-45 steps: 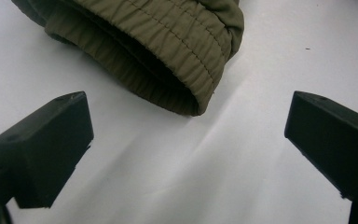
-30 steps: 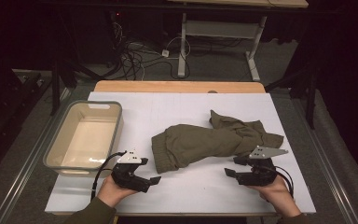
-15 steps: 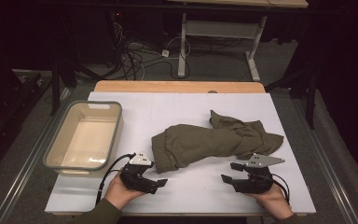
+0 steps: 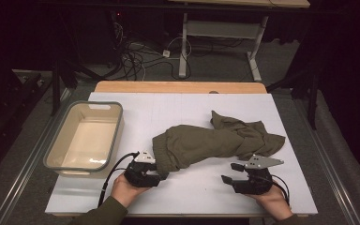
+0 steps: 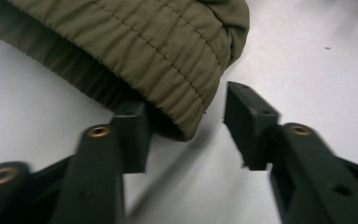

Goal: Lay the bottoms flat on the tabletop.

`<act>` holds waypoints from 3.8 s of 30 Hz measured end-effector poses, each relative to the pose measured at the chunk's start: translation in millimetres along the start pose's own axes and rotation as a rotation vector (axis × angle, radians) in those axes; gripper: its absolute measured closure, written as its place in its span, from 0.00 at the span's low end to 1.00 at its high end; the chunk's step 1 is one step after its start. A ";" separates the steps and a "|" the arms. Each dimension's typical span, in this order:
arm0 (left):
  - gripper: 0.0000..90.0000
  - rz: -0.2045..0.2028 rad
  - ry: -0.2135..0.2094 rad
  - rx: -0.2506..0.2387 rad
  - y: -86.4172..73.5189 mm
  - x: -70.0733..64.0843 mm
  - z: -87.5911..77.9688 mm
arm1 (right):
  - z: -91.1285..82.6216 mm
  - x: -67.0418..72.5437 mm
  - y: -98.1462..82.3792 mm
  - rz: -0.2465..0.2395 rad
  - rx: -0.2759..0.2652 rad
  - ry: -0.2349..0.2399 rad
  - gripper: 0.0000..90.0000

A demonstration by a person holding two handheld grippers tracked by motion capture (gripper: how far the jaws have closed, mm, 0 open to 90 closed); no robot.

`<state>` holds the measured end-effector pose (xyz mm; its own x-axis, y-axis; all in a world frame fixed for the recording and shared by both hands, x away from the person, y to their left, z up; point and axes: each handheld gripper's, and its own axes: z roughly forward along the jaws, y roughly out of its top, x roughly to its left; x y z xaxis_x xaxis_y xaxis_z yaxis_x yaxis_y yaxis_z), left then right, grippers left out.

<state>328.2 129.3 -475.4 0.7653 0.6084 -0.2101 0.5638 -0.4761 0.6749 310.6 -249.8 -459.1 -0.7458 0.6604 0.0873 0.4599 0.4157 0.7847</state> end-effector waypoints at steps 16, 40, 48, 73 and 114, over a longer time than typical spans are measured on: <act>0.92 0.051 0.021 0.003 13.9 5.0 3.1 | -0.4 -0.5 -0.5 0.001 -0.001 -0.021 0.42; 0.91 0.030 0.185 -0.083 81.7 73.0 41.9 | -1.4 0.5 -0.9 -0.003 -0.005 -0.032 0.42; 0.68 -0.002 0.147 -0.085 79.6 72.4 37.4 | -1.5 -0.9 -0.8 -0.008 -0.002 -0.025 0.42; 0.14 0.008 0.061 -0.016 18.1 24.7 -13.0 | -0.1 -74.6 80.0 0.030 -0.026 -0.122 0.51; 0.05 -0.006 -0.033 -0.069 -2.9 21.1 -18.7 | 25.0 -88.6 78.3 0.021 0.072 -0.138 0.96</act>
<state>336.9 155.4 -468.6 0.7724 0.5895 -0.2365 0.5465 -0.4270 0.7204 424.7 -260.1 -420.8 -0.6645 0.7472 0.0143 0.5122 0.4414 0.7368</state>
